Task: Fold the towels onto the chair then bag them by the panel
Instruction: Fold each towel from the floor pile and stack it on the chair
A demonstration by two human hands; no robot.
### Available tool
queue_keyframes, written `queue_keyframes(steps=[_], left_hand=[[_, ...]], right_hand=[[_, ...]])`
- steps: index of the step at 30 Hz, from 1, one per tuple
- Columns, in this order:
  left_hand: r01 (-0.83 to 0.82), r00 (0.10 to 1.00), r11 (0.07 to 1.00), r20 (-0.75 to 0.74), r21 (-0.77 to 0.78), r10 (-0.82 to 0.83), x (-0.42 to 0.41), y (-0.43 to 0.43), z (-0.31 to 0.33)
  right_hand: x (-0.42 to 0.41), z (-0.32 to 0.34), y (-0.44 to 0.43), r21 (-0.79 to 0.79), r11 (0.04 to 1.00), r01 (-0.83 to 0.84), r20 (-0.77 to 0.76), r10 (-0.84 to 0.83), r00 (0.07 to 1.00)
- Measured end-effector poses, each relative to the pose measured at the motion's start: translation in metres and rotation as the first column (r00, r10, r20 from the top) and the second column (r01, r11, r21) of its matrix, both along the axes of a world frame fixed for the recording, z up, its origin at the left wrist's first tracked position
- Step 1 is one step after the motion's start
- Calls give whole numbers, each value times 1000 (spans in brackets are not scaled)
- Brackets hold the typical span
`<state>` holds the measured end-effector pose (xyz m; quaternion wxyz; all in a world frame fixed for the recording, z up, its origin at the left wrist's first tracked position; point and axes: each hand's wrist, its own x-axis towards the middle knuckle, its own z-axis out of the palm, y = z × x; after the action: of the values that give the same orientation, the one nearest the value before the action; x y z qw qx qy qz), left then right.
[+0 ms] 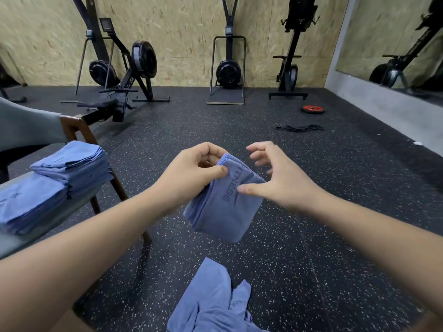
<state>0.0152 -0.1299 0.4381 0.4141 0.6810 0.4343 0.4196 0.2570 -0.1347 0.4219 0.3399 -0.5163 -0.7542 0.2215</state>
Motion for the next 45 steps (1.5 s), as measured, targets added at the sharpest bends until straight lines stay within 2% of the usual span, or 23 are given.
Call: queue_keyframes(steps=[2, 3, 7, 12, 15, 18, 24, 26, 29, 31, 33, 35, 39, 42, 45], left_hand=[[24, 1000, 999, 15, -23, -24, -5, 1, 3], [37, 999, 999, 20, -34, -36, -8, 1, 4], [56, 998, 996, 13, -67, -55, -16, 3, 4], [132, 991, 985, 10, -112, -132, -26, 5, 3], [164, 986, 980, 9, -111, -164, -27, 5, 2], [176, 984, 980, 11, -94, -176, -29, 7, 2], [128, 991, 990, -30, -66, -130, -42, 17, 0], [86, 992, 995, -92, -51, -91, -47, 22, -3], [33, 970, 999, -240, -18, -37, -52, 25, -10], [-7, 934, 1000, -357, 4, 8, -51, 26, -15], [-28, 886, 999, -462, 22, 36, -47, 25, -18], [17, 861, 1000, -509, 22, -4, -41, 22, -20], [143, 873, 988, -476, 54, -100, -23, 12, -18], [157, 893, 981, -441, 115, -92, -9, 6, -15], [155, 893, 979, -443, 133, -81, -7, 5, -12]], right_hand=[[9, -5, 7, -213, 973, -84, -60, 73, 996], [14, -8, 10, -269, 955, -122, -108, 96, 989], [26, -15, 17, -332, 933, -140, -206, 74, 976], [28, -17, 15, -481, 854, -198, -163, 135, 977], [21, -21, 15, -471, 867, -164, -164, 96, 982], [16, -30, 19, -478, 855, -199, -197, 117, 974], [16, -24, 24, -366, 917, -156, -200, 86, 976], [19, -22, 28, -326, 937, -130, -254, 46, 966], [21, -17, 32, -278, 950, -144, -412, 17, 911], [18, -11, 29, -240, 960, -145, -442, 25, 897], [12, -8, 24, -203, 971, -127, -410, 33, 911], [6, -7, 20, -158, 982, -99, -339, 40, 940], [-10, -7, 9, -97, 989, -114, -177, 95, 980], [-22, -8, 0, -84, 984, -155, -63, 150, 987], [-32, -6, -7, -90, 976, -200, -14, 200, 980]])
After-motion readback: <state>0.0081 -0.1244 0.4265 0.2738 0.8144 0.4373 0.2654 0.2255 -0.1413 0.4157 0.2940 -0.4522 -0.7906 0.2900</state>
